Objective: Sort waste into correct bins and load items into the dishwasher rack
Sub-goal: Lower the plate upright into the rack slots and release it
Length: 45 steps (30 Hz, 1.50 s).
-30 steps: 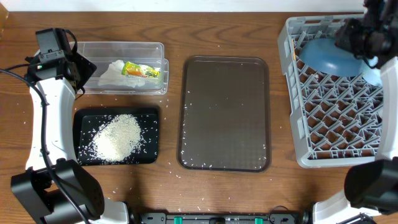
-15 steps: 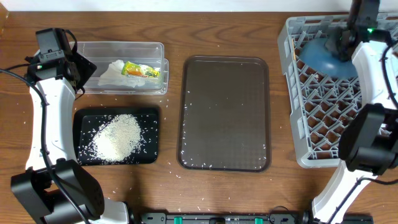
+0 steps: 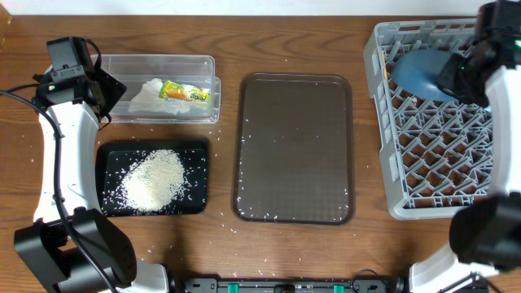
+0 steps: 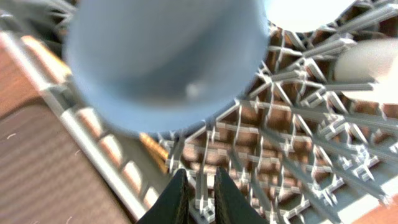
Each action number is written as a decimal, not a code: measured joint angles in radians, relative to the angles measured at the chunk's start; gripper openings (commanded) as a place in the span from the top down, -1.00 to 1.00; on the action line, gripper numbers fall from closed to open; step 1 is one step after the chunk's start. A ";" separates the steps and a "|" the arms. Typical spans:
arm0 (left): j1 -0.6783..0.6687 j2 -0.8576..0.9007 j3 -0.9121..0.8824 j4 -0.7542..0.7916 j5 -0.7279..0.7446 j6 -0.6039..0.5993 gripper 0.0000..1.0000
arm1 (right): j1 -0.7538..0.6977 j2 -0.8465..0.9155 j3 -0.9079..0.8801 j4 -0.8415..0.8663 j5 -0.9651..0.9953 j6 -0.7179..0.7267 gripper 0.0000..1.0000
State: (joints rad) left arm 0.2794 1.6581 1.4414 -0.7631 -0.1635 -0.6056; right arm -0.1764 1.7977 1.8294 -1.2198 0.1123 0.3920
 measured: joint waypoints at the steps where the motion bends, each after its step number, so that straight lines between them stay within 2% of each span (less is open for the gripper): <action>1: 0.000 0.000 0.000 0.000 0.000 0.000 -0.84 | 0.000 -0.026 0.000 0.001 -0.005 0.001 0.65; 7: 0.000 0.000 0.000 0.000 0.000 0.000 -0.83 | 0.000 -0.054 0.000 0.112 -0.012 0.003 0.58; 11: 0.000 0.000 0.000 0.000 0.000 0.000 -0.83 | 0.000 -0.005 0.000 0.223 -0.015 0.003 0.58; 17: 0.000 0.000 0.000 0.000 0.000 0.000 -0.83 | 0.000 0.100 0.000 0.277 -0.017 0.003 0.63; 25: 0.000 0.000 0.000 0.000 0.000 0.000 -0.83 | 0.000 0.194 0.000 0.119 -0.029 0.006 0.89; 34: 0.000 0.000 0.000 0.000 0.000 0.000 -0.83 | 0.000 0.174 -0.001 -0.114 -0.039 0.009 0.89; 39: 0.000 0.000 0.000 0.000 0.000 0.000 -0.83 | 0.000 0.119 -0.001 -0.151 -0.043 0.009 0.92; 45: 0.000 0.000 0.000 0.000 0.000 0.000 -0.83 | 0.001 0.059 -0.001 -0.116 -0.066 0.009 0.95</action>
State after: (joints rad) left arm 0.2794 1.6577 1.4414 -0.7631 -0.1635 -0.6056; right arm -0.1757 1.8565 1.8286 -1.3357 0.0460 0.4011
